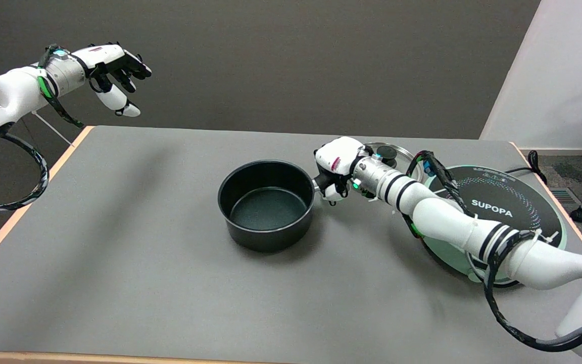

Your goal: Place the pot onto the table.

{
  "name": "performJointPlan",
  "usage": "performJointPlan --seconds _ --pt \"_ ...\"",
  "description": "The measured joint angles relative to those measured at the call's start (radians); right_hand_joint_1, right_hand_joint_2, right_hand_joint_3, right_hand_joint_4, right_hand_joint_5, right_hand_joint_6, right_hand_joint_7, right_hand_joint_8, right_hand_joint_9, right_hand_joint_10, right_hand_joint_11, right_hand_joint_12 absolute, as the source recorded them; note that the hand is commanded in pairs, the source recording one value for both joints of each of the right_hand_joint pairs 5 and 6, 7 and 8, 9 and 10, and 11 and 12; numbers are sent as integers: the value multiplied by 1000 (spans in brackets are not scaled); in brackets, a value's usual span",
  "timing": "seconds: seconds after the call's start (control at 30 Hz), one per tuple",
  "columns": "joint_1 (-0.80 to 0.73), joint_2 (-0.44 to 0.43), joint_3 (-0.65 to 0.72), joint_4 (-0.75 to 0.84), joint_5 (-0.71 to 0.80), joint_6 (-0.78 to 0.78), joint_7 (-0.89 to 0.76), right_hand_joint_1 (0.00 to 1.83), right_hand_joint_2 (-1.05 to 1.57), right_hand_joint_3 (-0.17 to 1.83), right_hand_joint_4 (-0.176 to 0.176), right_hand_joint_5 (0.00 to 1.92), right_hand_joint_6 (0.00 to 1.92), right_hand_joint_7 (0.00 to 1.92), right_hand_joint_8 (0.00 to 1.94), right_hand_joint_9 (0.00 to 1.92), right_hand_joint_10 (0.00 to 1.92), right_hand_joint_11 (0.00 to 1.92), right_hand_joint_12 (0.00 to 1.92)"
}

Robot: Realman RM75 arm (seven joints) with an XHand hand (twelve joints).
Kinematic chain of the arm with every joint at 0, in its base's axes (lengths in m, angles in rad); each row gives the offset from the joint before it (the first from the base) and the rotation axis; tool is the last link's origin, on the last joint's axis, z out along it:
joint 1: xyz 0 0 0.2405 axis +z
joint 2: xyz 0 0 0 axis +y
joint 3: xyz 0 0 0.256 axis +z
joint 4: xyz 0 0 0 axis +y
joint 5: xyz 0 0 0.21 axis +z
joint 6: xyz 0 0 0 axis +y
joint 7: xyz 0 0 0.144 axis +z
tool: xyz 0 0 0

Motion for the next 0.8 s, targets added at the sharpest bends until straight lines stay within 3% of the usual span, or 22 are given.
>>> performJointPlan --seconds 0.6,0.67,0.77,0.8 --pt "26 -4 -21 -39 3 10 9 974 1219 690 -39 1920 1920 1920 1920 1920 1920 1920 1920" --pt "27 -4 -22 -41 4 10 9 950 1294 593 -46 1920 1920 1920 1920 1920 1920 1920 1920" --pt "29 -4 -22 -43 4 11 9 921 1274 614 -88 1638 1638 1638 1638 1638 1638 1638 1638" --pt "29 -4 -22 -44 4 11 9 920 1215 764 -90 1521 1521 1521 1521 1521 1521 1521 1521"
